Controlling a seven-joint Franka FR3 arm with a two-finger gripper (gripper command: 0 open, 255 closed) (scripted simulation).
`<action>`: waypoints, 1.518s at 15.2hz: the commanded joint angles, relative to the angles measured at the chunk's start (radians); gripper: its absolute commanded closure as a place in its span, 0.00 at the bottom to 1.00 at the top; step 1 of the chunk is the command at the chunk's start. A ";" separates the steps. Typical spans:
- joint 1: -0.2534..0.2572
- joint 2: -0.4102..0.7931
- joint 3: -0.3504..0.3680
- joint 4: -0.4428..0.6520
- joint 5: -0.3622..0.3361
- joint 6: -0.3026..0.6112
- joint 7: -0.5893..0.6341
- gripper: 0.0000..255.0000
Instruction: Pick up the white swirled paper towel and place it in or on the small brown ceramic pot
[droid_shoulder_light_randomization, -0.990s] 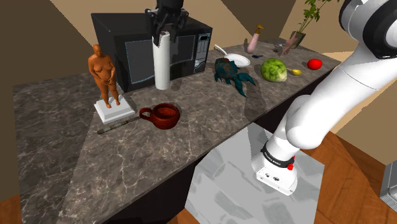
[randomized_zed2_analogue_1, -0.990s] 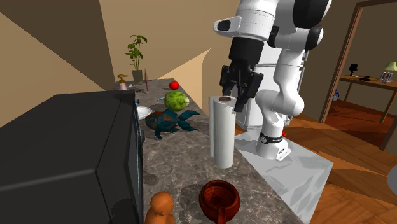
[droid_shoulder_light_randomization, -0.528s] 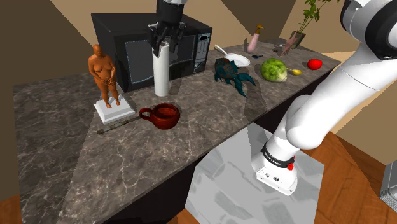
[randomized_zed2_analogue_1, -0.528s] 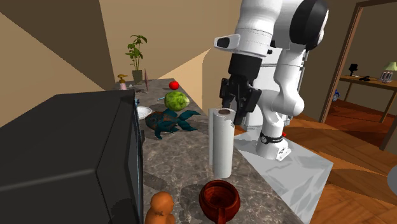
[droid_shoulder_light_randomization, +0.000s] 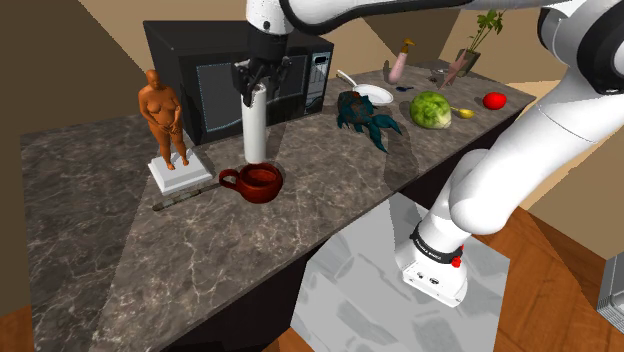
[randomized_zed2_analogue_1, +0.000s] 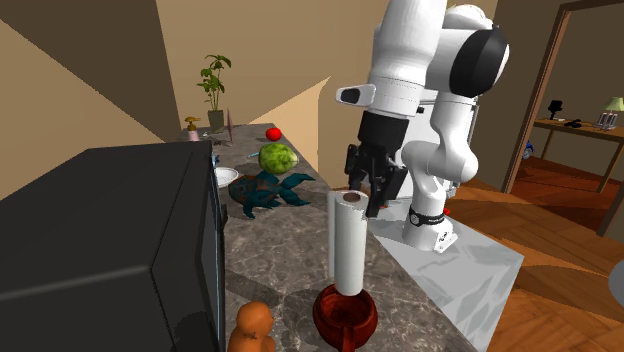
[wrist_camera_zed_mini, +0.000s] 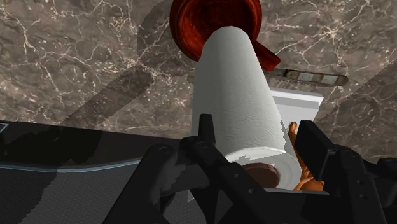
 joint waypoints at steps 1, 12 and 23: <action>0.000 0.005 0.000 -0.026 -0.002 0.031 0.002 1.00; 0.000 0.014 0.003 -0.091 -0.007 0.105 0.011 1.00; 0.003 -0.018 0.002 -0.025 0.005 0.007 0.003 0.00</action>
